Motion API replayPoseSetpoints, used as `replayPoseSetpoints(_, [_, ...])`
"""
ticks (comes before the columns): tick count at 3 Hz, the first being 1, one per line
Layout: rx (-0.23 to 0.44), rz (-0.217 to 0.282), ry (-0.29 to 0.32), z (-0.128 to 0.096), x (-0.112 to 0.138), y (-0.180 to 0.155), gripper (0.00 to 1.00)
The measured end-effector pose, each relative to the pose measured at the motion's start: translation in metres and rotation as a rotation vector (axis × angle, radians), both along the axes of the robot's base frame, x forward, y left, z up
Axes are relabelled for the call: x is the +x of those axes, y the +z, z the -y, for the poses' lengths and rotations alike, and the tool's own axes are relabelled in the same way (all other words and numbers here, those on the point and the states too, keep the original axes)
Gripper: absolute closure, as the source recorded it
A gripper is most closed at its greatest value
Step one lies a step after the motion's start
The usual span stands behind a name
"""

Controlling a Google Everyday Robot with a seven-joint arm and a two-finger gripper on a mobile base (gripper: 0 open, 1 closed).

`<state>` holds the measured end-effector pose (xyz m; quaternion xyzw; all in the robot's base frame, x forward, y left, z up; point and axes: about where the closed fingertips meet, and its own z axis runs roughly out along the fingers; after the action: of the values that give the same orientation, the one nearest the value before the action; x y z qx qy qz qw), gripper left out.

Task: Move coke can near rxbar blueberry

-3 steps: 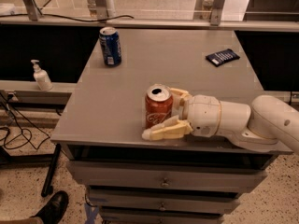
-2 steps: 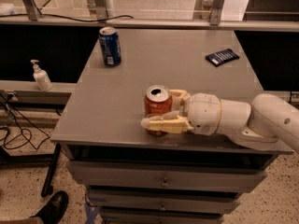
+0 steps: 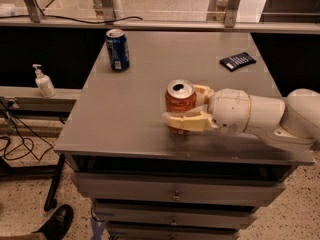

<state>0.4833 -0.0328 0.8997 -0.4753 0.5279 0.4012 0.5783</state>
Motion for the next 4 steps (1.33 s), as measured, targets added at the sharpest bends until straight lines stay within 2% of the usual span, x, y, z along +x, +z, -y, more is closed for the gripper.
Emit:
replayPoseSetpoints(1, [-0.032,0.065,-0.051,0.035,0.011,0.046,1.00])
replayPoseSetpoints(2, [-0.037,0.067,-0.053,0.036,0.009,0.046,1.00])
replayPoseSetpoints(3, [-0.074,0.104,-0.139,0.072,0.023,0.058,1.00])
replayPoseSetpoints(4, [-0.106,0.162,-0.269,0.129,0.041,0.080,1.00])
